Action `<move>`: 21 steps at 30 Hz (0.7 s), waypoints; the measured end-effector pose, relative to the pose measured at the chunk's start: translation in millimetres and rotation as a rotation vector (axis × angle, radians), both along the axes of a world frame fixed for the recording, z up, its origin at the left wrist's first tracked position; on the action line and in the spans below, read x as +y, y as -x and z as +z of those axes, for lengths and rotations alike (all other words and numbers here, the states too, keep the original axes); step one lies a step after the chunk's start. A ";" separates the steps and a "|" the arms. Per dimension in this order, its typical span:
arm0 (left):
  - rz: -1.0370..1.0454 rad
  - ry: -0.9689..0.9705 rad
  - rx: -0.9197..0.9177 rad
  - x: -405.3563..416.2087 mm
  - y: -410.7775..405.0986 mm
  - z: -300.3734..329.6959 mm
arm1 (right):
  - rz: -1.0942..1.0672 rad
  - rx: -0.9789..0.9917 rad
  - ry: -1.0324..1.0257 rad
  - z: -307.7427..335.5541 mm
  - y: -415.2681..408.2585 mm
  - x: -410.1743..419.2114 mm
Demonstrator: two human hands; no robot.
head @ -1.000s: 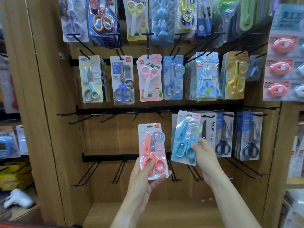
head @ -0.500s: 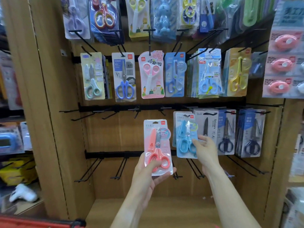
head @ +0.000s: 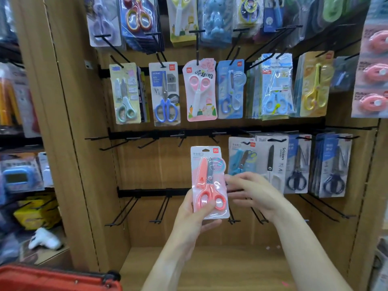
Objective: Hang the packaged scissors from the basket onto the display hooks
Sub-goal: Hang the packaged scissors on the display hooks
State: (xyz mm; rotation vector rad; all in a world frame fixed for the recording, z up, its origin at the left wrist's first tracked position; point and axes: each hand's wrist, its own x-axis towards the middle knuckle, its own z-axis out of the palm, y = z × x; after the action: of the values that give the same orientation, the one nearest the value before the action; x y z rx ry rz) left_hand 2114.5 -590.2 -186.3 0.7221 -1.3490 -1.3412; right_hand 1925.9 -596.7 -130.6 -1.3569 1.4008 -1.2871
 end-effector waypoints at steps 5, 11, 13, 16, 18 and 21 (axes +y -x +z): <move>0.015 0.053 -0.044 0.4 14.0 -0.6 | 0.166 0.052 -0.010 2.2 -10.2 4.8; 0.057 0.072 -0.055 -2.4 20.7 -2.6 | 0.150 0.013 0.019 -3.0 11.3 -0.1; 0.043 0.075 -0.091 -3.6 22.7 -2.2 | 0.114 -0.021 0.028 -3.3 19.9 0.1; 0.064 0.044 -0.121 -6.6 25.5 -6.1 | 0.023 -0.063 0.067 -4.5 31.8 -0.5; 0.076 0.026 -0.147 -8.4 24.7 -10.6 | -0.049 -0.110 0.074 -5.4 38.0 -1.2; 0.096 0.006 -0.168 -9.2 21.5 -12.9 | -0.092 -0.140 0.056 -8.1 44.0 -3.2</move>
State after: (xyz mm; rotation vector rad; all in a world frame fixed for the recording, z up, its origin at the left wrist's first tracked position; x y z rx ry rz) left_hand 2093.0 -599.4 -199.2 0.9002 -1.4308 -1.2213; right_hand 1881.9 -599.9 -138.8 -1.2254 1.3528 -1.4622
